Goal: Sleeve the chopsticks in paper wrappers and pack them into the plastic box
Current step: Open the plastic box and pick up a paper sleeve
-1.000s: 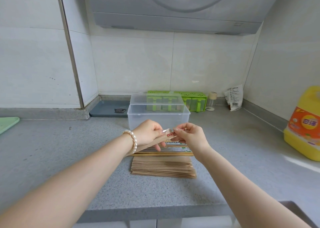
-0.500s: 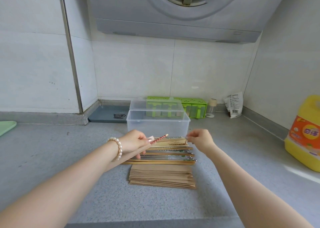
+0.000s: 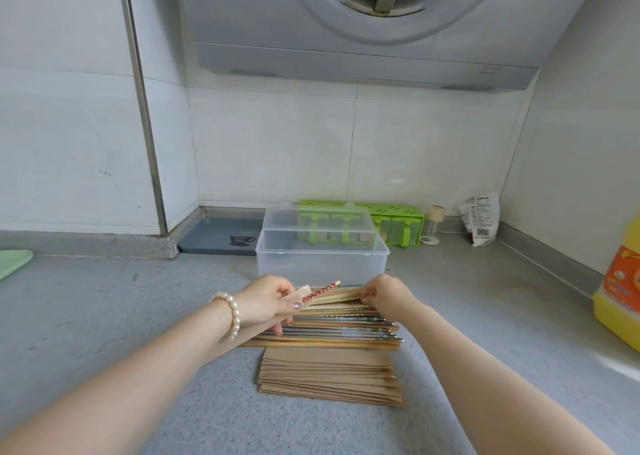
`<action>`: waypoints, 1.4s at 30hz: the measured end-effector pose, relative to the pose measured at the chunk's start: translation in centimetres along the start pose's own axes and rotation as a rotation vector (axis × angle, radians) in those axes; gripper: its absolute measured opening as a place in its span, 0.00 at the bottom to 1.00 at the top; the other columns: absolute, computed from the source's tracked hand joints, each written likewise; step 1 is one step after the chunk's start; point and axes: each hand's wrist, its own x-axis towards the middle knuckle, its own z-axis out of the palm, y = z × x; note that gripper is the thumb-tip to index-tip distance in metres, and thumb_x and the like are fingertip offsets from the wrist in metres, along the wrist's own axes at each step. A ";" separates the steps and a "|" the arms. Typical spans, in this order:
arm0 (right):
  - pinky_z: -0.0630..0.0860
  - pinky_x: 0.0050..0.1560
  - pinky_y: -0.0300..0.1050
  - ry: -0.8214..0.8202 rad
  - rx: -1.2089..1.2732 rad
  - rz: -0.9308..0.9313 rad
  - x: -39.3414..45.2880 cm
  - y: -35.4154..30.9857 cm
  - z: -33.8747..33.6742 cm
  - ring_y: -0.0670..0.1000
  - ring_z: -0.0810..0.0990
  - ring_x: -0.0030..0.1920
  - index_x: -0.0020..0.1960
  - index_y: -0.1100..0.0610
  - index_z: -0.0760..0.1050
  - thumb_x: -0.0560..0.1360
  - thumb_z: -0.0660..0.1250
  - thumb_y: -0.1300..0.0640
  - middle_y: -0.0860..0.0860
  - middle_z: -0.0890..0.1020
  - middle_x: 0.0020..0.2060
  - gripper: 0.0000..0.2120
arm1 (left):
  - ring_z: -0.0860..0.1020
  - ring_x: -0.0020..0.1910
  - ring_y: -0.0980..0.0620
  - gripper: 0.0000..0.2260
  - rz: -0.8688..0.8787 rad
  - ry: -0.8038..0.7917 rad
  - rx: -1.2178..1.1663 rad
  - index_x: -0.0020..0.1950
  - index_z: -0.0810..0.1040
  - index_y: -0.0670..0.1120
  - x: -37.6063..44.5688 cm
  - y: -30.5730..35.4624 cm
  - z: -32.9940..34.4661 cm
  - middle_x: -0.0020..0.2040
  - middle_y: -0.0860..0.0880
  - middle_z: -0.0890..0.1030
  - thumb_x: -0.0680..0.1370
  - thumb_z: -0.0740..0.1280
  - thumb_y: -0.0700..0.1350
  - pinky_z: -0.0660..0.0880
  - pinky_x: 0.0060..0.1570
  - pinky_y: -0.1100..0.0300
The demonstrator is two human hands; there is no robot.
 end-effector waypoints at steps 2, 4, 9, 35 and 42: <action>0.74 0.54 0.43 -0.027 0.019 0.012 0.2 0.2 -0.2 0.54 0.78 0.53 0.53 0.58 0.80 0.75 0.68 0.57 0.54 0.82 0.51 0.09 | 0.80 0.30 0.56 0.04 0.008 0.003 -0.019 0.48 0.75 0.47 0.1 -0.1 0.0 0.40 0.51 0.81 0.78 0.63 0.46 0.76 0.36 0.66; 0.73 0.52 0.40 -0.056 0.054 0.019 0.3 0.4 -0.5 0.52 0.78 0.51 0.51 0.58 0.81 0.73 0.69 0.58 0.53 0.82 0.50 0.08 | 0.80 0.29 0.57 0.03 0.012 -0.005 -0.029 0.48 0.75 0.47 0.1 -0.1 0.1 0.40 0.51 0.81 0.78 0.64 0.46 0.76 0.36 0.65; 0.73 0.44 0.37 -0.124 0.158 0.039 -0.1 1.0 -0.8 0.47 0.77 0.42 0.46 0.57 0.83 0.70 0.72 0.62 0.52 0.83 0.46 0.05 | 0.80 0.31 0.56 0.01 0.008 -0.051 -0.037 0.48 0.75 0.49 0.2 -0.2 0.3 0.42 0.50 0.82 0.77 0.65 0.45 0.75 0.35 0.66; 0.64 0.23 0.34 0.218 1.746 -0.062 -5.4 1.9 -9.8 0.44 0.65 0.22 0.38 0.59 0.74 0.73 0.65 0.58 0.48 0.70 0.23 0.07 | 0.81 0.32 0.56 0.04 0.080 -0.109 -0.175 0.46 0.76 0.47 -1.0 2.0 0.3 0.40 0.51 0.84 0.78 0.64 0.46 0.77 0.40 0.61; 0.65 0.23 0.34 0.275 1.660 0.004 -6.0 2.1 -9.5 0.44 0.66 0.23 0.38 0.60 0.74 0.74 0.65 0.54 0.48 0.71 0.22 0.10 | 0.81 0.32 0.56 0.04 0.076 -0.107 -0.157 0.49 0.77 0.45 -1.4 2.0 -0.1 0.39 0.51 0.84 0.78 0.65 0.44 0.77 0.40 0.62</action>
